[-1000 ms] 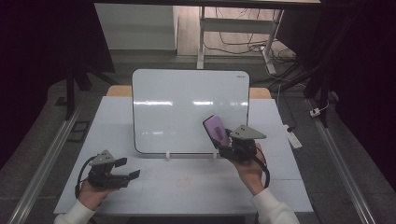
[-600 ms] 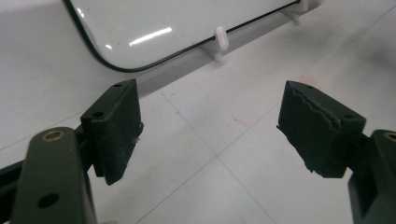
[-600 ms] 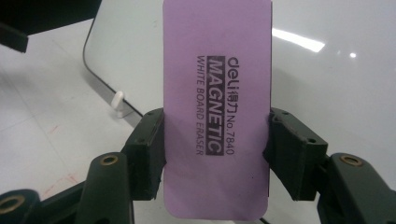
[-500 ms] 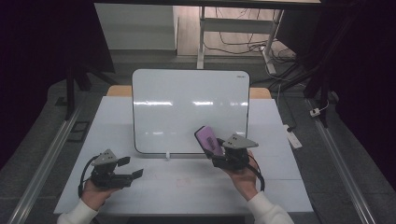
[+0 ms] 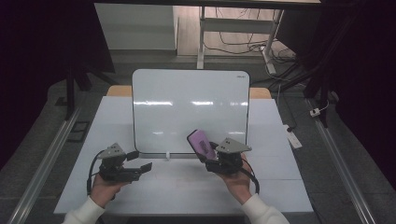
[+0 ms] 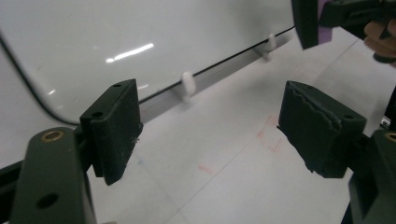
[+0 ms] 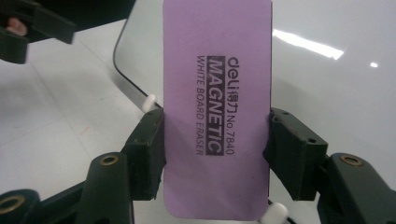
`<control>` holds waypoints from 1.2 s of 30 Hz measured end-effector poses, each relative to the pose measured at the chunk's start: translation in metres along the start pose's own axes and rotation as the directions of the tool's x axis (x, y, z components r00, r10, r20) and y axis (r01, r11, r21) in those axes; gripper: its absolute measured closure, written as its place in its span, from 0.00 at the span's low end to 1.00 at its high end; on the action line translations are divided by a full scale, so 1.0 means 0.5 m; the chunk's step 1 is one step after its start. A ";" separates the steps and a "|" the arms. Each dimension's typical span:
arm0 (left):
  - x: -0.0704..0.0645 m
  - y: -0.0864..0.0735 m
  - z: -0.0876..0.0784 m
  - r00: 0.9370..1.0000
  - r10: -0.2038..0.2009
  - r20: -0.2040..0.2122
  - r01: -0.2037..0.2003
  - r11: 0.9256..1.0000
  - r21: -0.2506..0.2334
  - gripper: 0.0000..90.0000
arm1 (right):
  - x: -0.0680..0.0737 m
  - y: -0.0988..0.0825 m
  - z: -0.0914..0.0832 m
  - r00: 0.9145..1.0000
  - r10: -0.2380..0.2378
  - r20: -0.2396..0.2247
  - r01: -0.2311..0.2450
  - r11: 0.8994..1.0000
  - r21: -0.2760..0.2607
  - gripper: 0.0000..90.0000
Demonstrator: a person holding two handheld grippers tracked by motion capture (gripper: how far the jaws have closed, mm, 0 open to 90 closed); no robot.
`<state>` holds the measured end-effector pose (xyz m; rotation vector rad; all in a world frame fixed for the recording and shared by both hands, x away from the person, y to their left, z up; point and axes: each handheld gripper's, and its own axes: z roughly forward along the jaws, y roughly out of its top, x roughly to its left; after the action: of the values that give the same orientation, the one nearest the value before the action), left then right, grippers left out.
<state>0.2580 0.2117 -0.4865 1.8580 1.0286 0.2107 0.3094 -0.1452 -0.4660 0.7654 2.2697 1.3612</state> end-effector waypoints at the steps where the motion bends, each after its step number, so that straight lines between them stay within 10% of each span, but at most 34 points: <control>1: -0.004 0.005 0.004 1.000 0.007 0.003 -0.007 1.000 -0.002 0.24 | 0.004 0.000 0.001 1.000 -0.002 -0.003 0.002 1.000 -0.001 0.45; 36: -0.074 0.108 0.116 0.992 0.031 0.123 -0.027 0.999 -0.040 0.25 | 0.055 -0.009 0.026 1.000 -0.013 -0.018 0.012 0.999 -0.052 0.45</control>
<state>0.2962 0.1367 -0.4625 1.8283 0.9070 0.1299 0.2947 -0.1208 -0.4772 0.7230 2.2406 1.4212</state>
